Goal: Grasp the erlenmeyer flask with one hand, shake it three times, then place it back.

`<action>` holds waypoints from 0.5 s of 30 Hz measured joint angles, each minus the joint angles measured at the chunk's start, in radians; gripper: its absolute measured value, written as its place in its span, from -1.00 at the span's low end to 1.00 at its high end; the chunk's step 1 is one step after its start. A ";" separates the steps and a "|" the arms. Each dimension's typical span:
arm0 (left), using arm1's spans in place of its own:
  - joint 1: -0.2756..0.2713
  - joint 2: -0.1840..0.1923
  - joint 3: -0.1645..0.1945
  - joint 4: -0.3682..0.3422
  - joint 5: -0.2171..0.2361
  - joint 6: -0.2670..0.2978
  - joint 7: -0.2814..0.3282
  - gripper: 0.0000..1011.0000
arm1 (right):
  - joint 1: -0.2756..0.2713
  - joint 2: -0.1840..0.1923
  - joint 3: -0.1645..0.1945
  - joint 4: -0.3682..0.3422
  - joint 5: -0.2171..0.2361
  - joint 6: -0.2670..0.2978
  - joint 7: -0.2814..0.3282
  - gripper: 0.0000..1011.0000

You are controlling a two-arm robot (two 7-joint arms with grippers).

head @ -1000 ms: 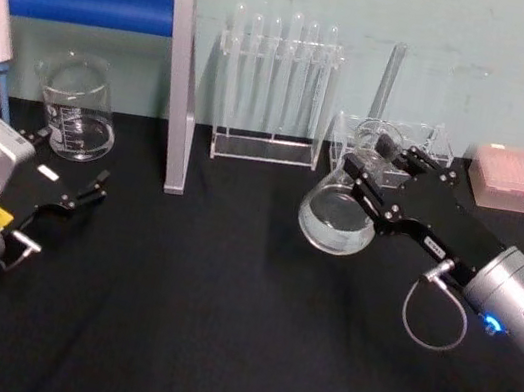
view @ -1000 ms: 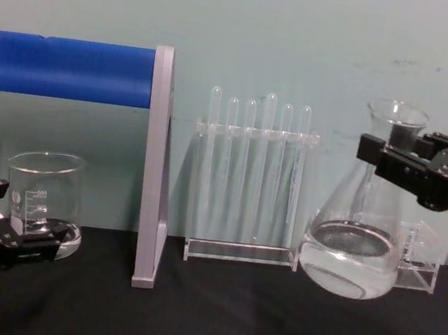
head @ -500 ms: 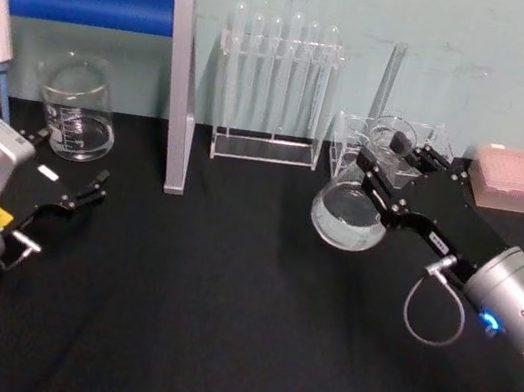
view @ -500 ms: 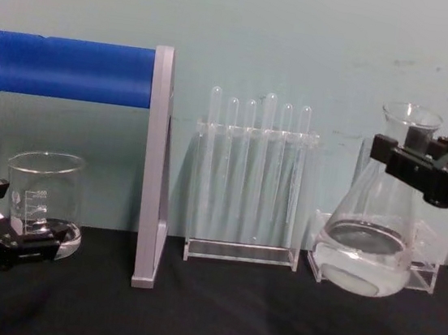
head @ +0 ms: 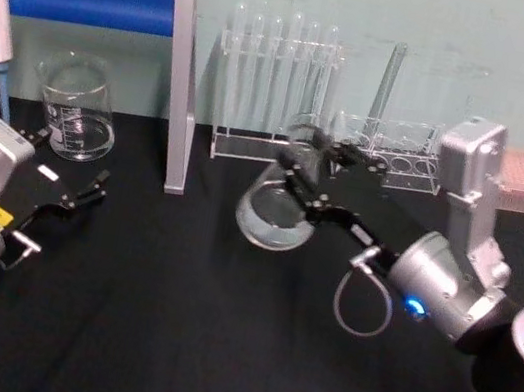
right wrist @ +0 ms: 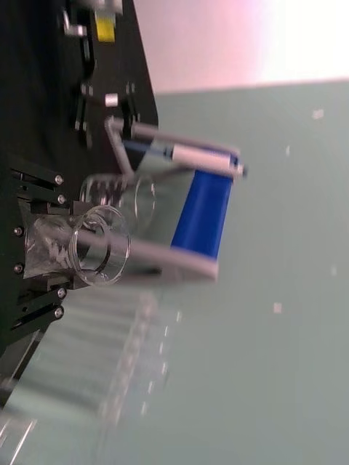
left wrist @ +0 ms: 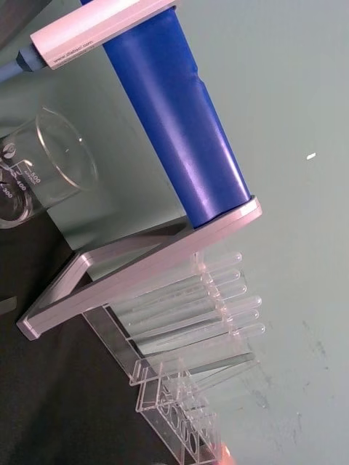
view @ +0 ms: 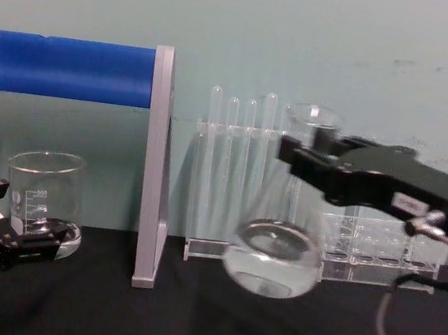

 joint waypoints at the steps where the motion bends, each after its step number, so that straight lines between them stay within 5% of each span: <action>1: 0.000 0.000 0.000 0.000 0.000 0.000 0.000 0.98 | 0.006 -0.002 -0.007 0.005 0.000 -0.001 0.008 -0.10; 8: 0.000 0.000 0.000 0.000 0.000 0.000 0.000 0.98 | 0.064 -0.024 -0.086 0.059 0.005 -0.017 0.096 -0.10; 15: 0.000 0.000 0.000 0.000 0.000 0.000 0.000 0.98 | 0.077 -0.034 -0.112 0.076 0.000 -0.039 0.091 -0.10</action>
